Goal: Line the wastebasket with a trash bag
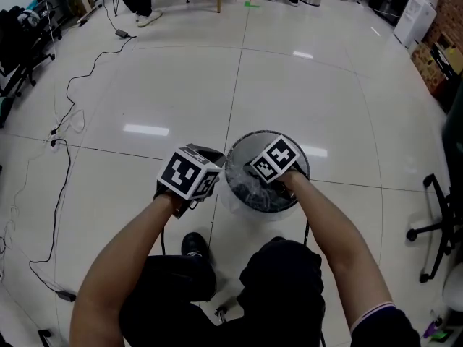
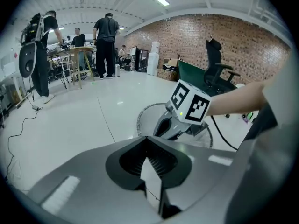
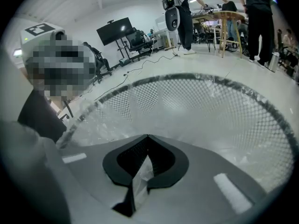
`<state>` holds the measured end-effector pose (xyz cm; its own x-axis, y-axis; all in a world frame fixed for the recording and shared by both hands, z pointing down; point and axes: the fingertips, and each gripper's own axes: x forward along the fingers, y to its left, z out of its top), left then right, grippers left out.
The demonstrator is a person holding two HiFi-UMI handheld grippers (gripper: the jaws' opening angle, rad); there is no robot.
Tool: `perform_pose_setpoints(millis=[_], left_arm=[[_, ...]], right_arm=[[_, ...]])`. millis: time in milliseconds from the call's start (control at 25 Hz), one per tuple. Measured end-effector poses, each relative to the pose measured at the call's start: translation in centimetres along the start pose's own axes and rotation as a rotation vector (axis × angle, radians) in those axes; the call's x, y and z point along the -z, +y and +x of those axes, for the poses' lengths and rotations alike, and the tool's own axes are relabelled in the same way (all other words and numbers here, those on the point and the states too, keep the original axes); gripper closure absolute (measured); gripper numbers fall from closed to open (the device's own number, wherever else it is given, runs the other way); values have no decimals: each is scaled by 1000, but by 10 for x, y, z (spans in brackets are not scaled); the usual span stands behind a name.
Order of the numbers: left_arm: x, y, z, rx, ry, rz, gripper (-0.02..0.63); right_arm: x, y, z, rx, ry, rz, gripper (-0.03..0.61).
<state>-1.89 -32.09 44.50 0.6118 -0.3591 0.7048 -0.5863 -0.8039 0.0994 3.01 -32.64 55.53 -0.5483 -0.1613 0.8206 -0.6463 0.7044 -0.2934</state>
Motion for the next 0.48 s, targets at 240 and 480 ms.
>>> perform_pose_setpoints(millis=[240,480], left_arm=[[12,2,-3,-2,15,-17,603],[23,8,-4,1,29,-34,603]], right_arm=[[15,-7,29,-25,62,24,577],[23,-16,52,-24,81,45,577]])
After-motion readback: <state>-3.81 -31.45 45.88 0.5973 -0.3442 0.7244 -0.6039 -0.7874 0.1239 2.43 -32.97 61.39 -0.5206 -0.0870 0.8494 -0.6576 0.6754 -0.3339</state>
